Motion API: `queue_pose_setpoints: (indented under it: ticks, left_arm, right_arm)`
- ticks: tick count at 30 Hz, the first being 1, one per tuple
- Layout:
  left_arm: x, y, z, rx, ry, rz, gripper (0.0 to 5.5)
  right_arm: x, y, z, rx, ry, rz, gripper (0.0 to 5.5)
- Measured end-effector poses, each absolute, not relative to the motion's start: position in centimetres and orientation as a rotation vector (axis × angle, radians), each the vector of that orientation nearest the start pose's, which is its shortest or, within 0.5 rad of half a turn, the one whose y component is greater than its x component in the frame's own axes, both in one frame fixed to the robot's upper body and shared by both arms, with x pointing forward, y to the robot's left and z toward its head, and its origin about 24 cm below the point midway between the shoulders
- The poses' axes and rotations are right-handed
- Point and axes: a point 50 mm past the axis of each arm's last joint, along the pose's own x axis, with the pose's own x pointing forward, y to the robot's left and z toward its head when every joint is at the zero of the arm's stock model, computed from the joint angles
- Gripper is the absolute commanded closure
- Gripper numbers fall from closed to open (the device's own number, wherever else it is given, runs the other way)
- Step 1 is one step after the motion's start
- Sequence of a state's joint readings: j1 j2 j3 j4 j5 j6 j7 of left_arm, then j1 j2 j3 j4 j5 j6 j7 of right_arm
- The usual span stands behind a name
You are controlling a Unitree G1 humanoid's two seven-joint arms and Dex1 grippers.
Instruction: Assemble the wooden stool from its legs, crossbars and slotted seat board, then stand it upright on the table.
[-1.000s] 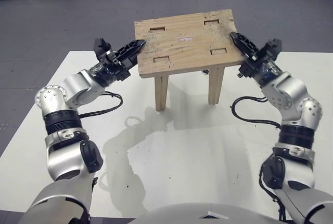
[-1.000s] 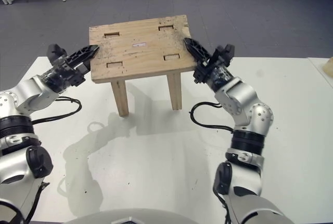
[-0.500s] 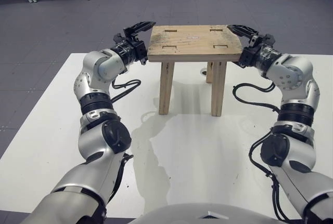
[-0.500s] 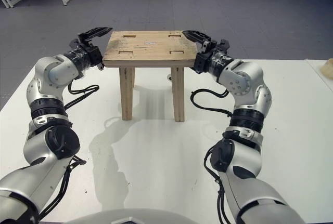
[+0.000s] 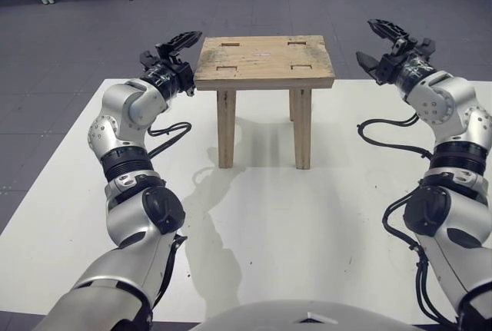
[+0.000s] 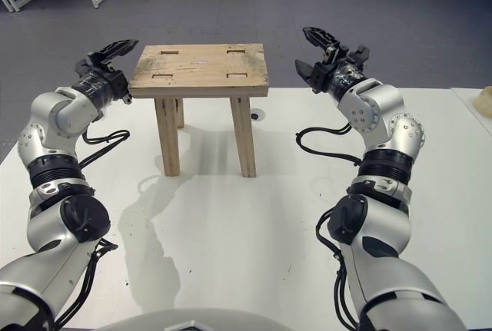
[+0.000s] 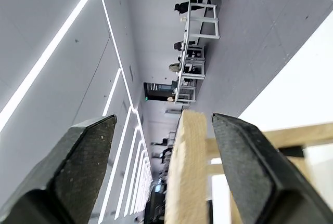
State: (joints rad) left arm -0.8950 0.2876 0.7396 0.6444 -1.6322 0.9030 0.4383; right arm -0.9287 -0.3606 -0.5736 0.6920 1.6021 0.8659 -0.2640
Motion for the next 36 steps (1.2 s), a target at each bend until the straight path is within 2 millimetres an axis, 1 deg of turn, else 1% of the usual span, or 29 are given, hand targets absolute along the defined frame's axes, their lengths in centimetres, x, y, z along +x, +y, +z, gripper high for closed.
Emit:
queue_pose_setpoints:
  ticks: [2,4,6,7,8,10,12,13,16,17,19,21,22,23,24,26,28,30,31,33,34,35,36]
  left_arm:
    - [36.9,22.6,18.6,-1.56,0.284,-0.259,2.14]
    - [37.2,23.4,17.9,-1.534,0.252,-0.136,2.14]
    - [37.3,25.0,16.7,-1.491,0.149,0.046,2.14]
    - [37.2,25.7,16.4,-1.478,0.11,0.098,2.14]
    - [37.1,26.8,16.3,-1.451,0.017,0.176,2.14]
    - [36.7,29.1,16.7,-1.383,-0.161,0.299,2.14]
    - [35.7,31.8,17.9,-1.279,-0.327,0.375,2.14]
    - [35.5,32.1,18.2,-1.261,-0.35,0.372,2.14]
    - [35.8,31.5,18.1,-1.232,-0.358,0.342,2.14]
    - [35.8,31.2,18.2,-1.186,-0.355,0.334,2.14]
    - [35.8,30.7,18.6,-0.945,-0.358,0.359,2.14]
    - [34.7,30.6,18.8,-0.546,-0.406,0.414,2.14]
    - [33.8,29.8,18.6,-0.314,-0.434,0.402,2.14]
    - [33.0,28.9,18.4,-0.202,-0.458,0.372,2.14]
    - [31.9,27.4,17.6,-0.121,-0.478,0.331,2.14]
    - [30.1,25.1,15.8,-0.059,-0.47,0.271,2.14]
    - [28.2,23.1,13.4,-0.02,-0.416,0.234,2.14]
    - [26.6,21.8,11.2,0.02,-0.348,0.217,2.14]
    - [25.9,21.2,10.1,0.044,-0.315,0.203,2.14]
    - [24.1,19.4,7.4,0.085,-0.235,0.148,2.14]
    - [23.7,19.0,6.9,0.094,-0.216,0.136,2.14]
    - [23.4,18.7,6.7,0.106,-0.216,0.123,2.14]
    - [23.4,18.5,7.0,0.112,-0.234,0.111,2.14]
  right_arm:
    - [37.7,-21.5,19.6,1.434,0.261,0.368,2.14]
    - [37.9,-21.9,19.2,1.404,0.242,0.329,2.14]
    - [38.3,-23.1,18.8,1.348,0.165,0.215,2.14]
    - [38.4,-23.7,18.7,1.321,0.135,0.17,2.14]
    - [38.6,-24.6,18.6,1.288,0.077,0.094,2.14]
    - [38.6,-26.8,18.2,1.242,-0.025,-0.055,2.14]
    - [38.1,-29.3,18.4,1.192,-0.124,-0.166,2.14]
    - [38.1,-29.6,18.5,1.184,-0.139,-0.171,2.14]
    - [38.5,-29.1,19.3,1.152,-0.161,-0.135,2.14]
    - [38.7,-28.9,19.3,1.058,-0.161,-0.128,2.14]
    - [38.7,-28.2,19.7,0.743,-0.18,-0.12,2.14]
    - [38.1,-27.9,20.1,0.337,-0.222,-0.143,2.14]
    - [37.5,-27.2,19.5,0.124,-0.239,-0.137,2.14]
    - [36.9,-26.6,19.0,0.033,-0.253,-0.121,2.14]
    - [35.8,-25.9,18.1,-0.016,-0.275,-0.099,2.14]
    - [33.7,-24.3,16.7,-0.019,-0.315,-0.064,2.14]
    - [31.3,-22.5,14.0,0.003,-0.3,-0.038,2.14]
    - [29.2,-21.7,11.1,0.05,-0.241,-0.057,2.14]
    - [28.3,-21.6,10.1,0.07,-0.223,-0.069,2.14]
    - [26.5,-20.5,7.9,0.093,-0.175,-0.071,2.14]
    - [26.2,-20.1,7.3,0.104,-0.156,-0.068,2.14]
    - [25.9,-19.7,7.1,0.106,-0.154,-0.061,2.14]
    - [25.8,-19.4,7.3,0.096,-0.165,-0.049,2.14]
